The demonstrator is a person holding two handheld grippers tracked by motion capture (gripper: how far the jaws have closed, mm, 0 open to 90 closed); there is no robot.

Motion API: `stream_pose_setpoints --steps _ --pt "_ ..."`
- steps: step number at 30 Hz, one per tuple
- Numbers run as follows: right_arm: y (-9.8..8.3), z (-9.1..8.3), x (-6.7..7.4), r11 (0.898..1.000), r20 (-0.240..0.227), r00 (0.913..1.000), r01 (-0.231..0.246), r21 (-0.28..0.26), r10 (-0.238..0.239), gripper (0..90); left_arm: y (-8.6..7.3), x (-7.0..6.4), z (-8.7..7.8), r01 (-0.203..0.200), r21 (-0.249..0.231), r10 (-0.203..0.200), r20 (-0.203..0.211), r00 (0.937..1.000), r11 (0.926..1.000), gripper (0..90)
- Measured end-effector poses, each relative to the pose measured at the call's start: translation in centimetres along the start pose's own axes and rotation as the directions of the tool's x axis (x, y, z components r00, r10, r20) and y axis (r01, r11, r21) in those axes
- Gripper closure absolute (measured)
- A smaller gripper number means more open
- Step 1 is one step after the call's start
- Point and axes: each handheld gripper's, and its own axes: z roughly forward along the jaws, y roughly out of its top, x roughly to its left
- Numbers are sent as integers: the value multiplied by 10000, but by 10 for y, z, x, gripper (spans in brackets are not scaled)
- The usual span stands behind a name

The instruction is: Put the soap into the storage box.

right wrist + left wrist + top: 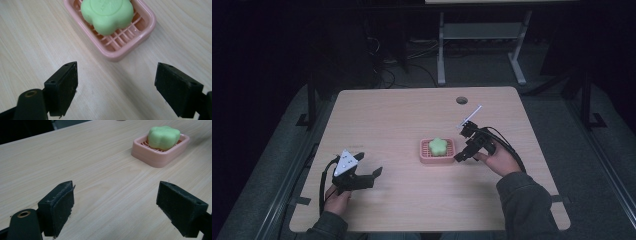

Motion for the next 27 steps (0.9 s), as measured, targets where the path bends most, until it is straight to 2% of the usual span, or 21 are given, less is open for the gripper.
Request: stream_pose_setpoints --steps 10,14,20,27 --pt "-18 -1 -3 9997 12 9997 -230 128 230 179 0 0 0 -26 37 26 -4 10000 10000 143" --pt "-25 -5 -4 9997 -17 9997 -234 -54 233 180 0 0 0 -26 69 26 -8 10000 10000 143" --pt "-37 -6 -5 9993 19 9993 -379 33 379 180 0 0 1 -21 75 21 -17 10000 10000 143" --pt "-53 -9 -5 9988 24 9988 -482 -101 483 185 0 -1 1 37 21 -37 -12 10000 10000 143"
